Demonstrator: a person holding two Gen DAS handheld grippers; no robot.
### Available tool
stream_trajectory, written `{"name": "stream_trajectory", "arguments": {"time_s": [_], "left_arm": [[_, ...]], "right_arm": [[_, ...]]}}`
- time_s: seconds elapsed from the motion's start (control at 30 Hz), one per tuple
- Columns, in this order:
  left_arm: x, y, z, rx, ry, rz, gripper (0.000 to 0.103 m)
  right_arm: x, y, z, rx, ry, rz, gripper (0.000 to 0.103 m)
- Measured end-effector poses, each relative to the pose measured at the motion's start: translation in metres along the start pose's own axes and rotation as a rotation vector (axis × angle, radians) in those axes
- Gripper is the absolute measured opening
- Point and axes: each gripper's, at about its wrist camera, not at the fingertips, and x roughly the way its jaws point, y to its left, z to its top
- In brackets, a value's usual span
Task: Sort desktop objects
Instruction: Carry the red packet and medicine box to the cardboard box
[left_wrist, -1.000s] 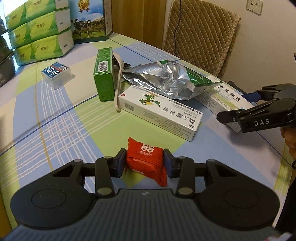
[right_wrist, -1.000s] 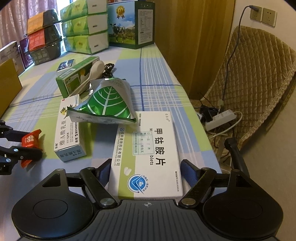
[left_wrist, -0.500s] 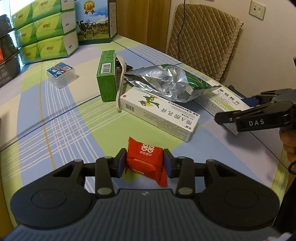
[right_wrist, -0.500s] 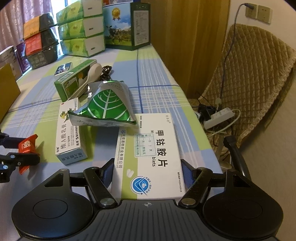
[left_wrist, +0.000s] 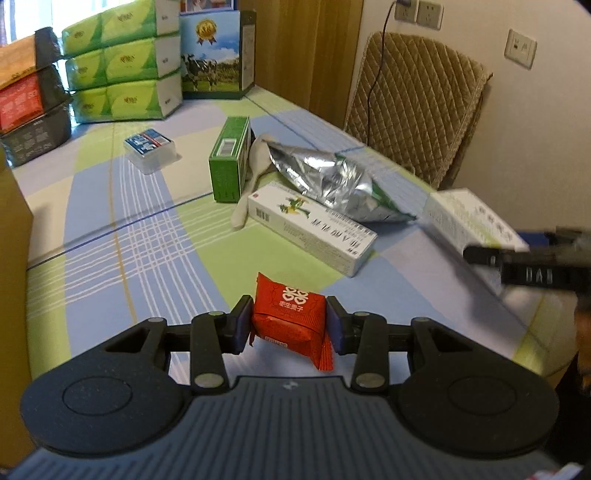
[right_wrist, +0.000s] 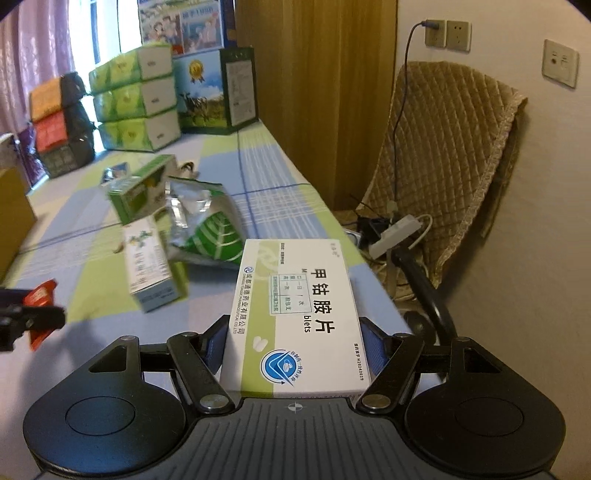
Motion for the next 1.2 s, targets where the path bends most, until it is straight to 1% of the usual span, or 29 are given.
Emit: {"name": "stream_trajectory", "arguments": {"time_s": [0.13, 0.3, 0.47, 0.57, 0.77, 0.9, 1.2], "left_arm": [[-0.025, -0.007, 0.002, -0.03, -0.037, 0.004, 0.036], [-0.062, -0.014, 0.001, -0.064, -0.078, 0.021, 0.036], [-0.103, -0.013, -0.004, -0.085, -0.113, 0.06, 0.036], [-0.13, -0.007, -0.009, -0.102, -0.133, 0.089, 0.036], [-0.181, 0.019, -0.02, -0.141, -0.174, 0.168, 0.036], [-0.214, 0.045, -0.027, -0.167, -0.194, 0.231, 0.036], [-0.266, 0.102, -0.047, -0.212, -0.196, 0.363, 0.036]], "right_arm": [[-0.031, 0.011, -0.008, 0.023, -0.017, 0.04, 0.068], [-0.068, 0.022, -0.011, 0.016, -0.038, 0.082, 0.068], [-0.101, 0.043, -0.007, -0.018, -0.084, 0.131, 0.068], [-0.12, 0.063, -0.003, -0.039, -0.113, 0.177, 0.068], [-0.142, 0.107, 0.007, -0.094, -0.151, 0.265, 0.068], [-0.15, 0.143, 0.014, -0.131, -0.161, 0.328, 0.068], [-0.161, 0.232, 0.024, -0.231, -0.18, 0.468, 0.068]]}}
